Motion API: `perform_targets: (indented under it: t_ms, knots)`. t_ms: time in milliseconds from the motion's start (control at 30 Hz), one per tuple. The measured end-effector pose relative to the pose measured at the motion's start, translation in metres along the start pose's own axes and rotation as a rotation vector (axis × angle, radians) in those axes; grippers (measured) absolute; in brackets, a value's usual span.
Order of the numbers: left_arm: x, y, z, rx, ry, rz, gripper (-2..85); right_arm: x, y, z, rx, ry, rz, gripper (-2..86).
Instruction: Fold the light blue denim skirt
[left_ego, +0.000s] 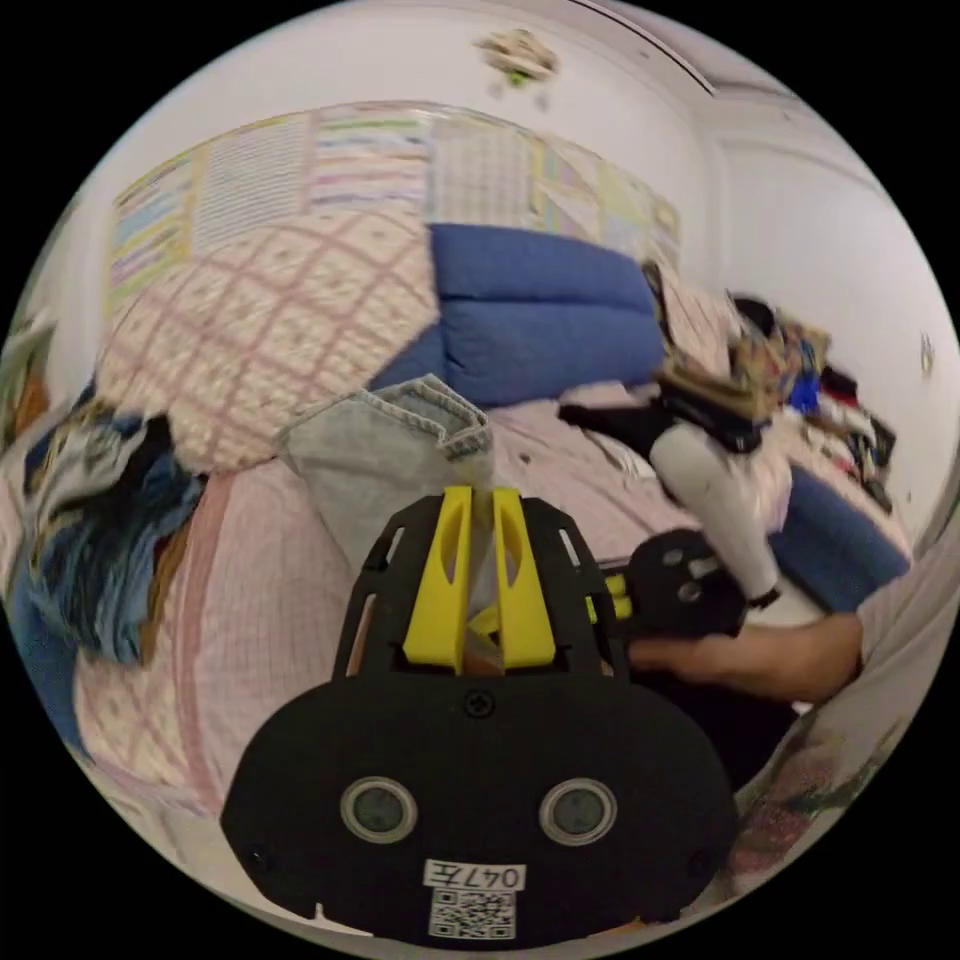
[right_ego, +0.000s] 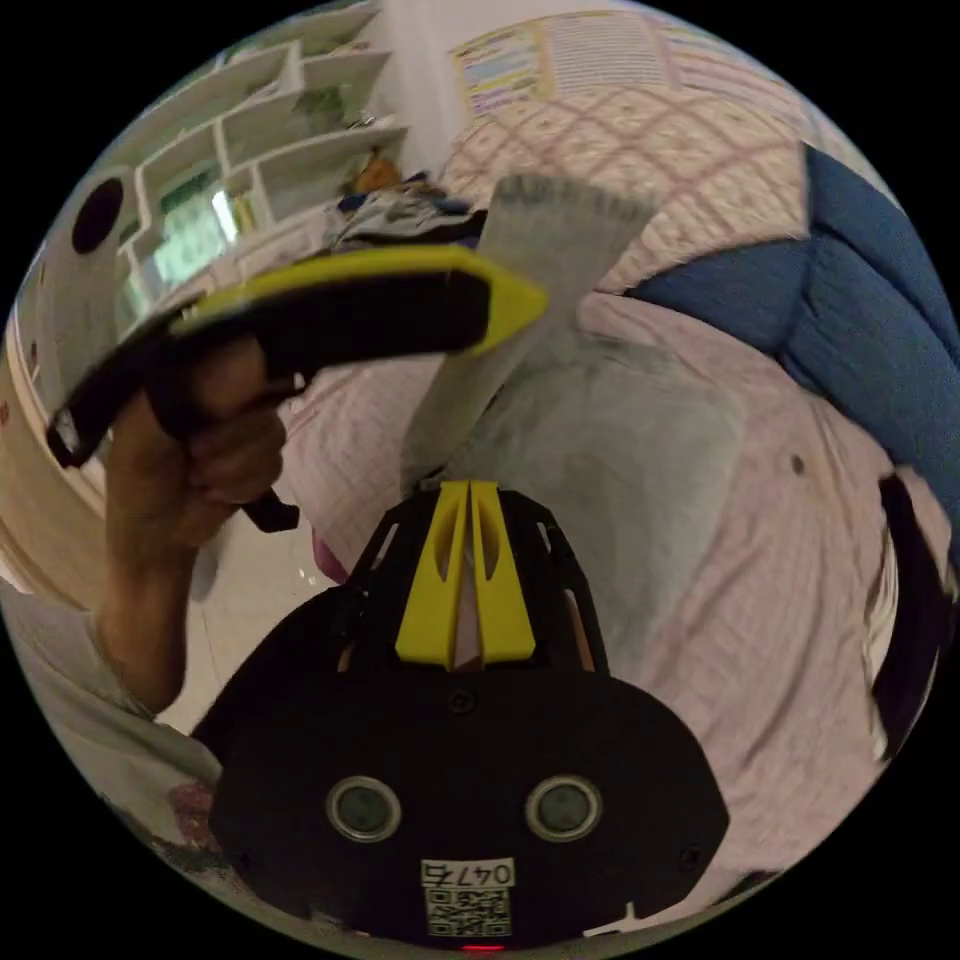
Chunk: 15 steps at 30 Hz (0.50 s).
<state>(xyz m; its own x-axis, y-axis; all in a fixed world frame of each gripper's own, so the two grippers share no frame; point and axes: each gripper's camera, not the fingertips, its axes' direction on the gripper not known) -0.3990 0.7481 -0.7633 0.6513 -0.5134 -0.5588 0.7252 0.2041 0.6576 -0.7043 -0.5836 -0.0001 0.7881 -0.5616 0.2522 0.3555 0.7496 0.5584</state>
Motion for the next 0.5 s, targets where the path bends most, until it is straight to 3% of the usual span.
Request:
perform_targets:
  t_ms: [67, 233, 500]
  knots:
    - [0.053, 0.025, 0.043, -0.087, -0.022, 0.131, 2.1, 0.048, 0.041, -0.036, 0.132, -0.015, 0.176, -0.7]
    - [0.116, 0.099, 0.117, -0.169, -0.063, 0.172, 1.6, 0.121, 0.095, -0.064, 0.22, 0.065, 0.335, -0.5]
    - [0.192, 0.203, 0.181, -0.216, -0.254, 0.413, 1.5, 0.202, 0.126, -0.01, 0.177, -0.211, 0.48, 8.2]
